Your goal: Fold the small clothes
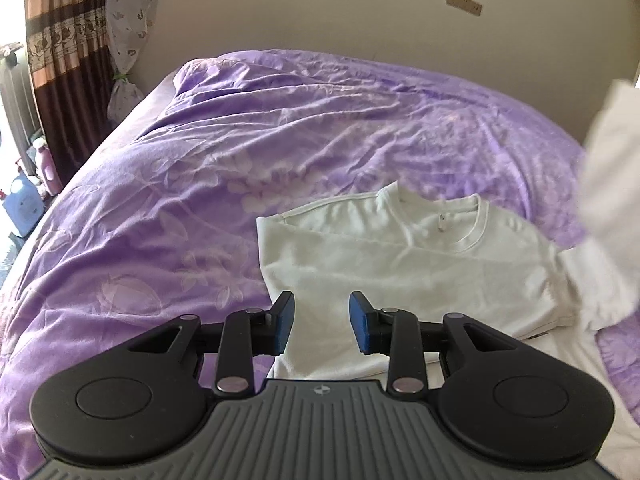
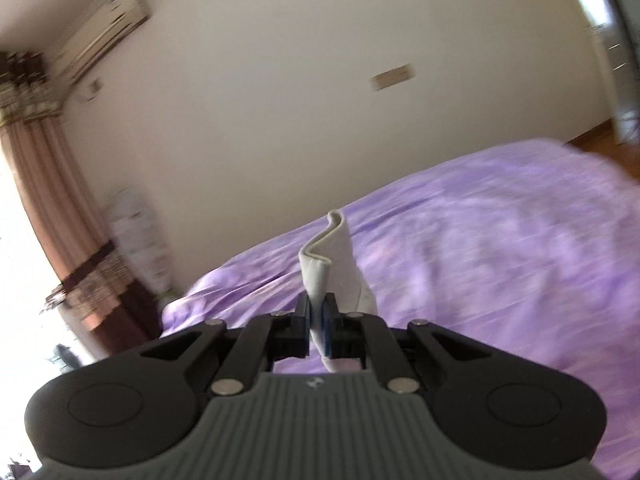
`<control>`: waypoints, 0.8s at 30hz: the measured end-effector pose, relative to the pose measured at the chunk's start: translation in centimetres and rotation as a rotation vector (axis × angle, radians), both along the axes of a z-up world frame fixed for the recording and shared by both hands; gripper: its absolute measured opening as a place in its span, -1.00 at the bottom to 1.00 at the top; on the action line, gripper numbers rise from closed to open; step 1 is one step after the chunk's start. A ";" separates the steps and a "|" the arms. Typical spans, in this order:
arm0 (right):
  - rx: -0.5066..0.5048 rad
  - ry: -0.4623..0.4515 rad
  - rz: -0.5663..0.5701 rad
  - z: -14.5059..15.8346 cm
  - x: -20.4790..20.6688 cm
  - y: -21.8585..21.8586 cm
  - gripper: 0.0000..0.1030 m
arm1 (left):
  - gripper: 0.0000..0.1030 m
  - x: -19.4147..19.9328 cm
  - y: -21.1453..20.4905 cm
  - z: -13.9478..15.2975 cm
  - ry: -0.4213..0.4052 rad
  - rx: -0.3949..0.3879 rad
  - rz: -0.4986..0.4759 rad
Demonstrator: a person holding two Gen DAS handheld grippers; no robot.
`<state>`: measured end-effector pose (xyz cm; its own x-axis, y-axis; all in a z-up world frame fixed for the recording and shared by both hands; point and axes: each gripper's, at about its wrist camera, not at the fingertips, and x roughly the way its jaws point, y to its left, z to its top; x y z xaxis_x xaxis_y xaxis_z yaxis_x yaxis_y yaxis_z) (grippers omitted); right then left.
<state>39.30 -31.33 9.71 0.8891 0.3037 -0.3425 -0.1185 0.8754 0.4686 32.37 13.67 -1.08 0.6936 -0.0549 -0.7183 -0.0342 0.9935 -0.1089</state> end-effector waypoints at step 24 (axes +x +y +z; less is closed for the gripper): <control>-0.133 0.479 0.482 -23.3 4.2 25.2 -0.27 | 0.30 3.3 3.9 -7.1 0.094 -0.295 -0.076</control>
